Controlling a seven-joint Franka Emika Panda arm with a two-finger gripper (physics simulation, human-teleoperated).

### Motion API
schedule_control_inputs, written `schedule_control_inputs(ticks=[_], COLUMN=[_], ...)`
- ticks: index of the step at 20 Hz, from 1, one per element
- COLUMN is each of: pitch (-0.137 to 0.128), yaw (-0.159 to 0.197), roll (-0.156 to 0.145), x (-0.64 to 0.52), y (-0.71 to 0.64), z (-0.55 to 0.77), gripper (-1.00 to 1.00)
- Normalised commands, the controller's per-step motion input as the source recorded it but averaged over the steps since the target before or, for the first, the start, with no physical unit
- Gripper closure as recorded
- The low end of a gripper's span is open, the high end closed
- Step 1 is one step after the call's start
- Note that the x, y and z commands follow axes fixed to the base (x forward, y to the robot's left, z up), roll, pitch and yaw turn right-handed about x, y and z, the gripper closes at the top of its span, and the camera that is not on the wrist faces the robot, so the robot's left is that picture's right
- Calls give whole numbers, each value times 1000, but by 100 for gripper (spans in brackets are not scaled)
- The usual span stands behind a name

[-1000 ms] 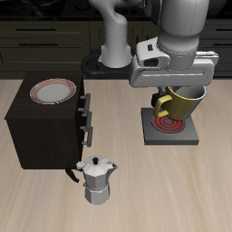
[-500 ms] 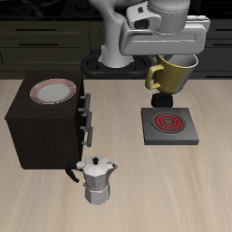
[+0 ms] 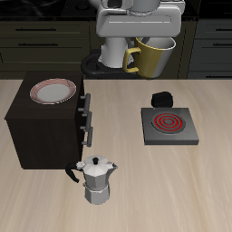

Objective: Place the mug on the plate

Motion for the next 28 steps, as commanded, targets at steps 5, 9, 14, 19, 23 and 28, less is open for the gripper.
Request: schedule_control_inputs(ticks=[5, 9, 14, 19, 23, 28], pitch=[3, -22, 9, 19, -11, 10], yaw=[-28, 13, -40, -43, 16, -19], roll=[5, 1, -53, -5, -19, -47], x=[-76, -76, 17, -9, 12, 58], y=[-546, -437, -734, -429, -494, -469], z=[119, 57, 5, -47, -68, -83], gripper=[100, 100, 100, 100, 100, 100])
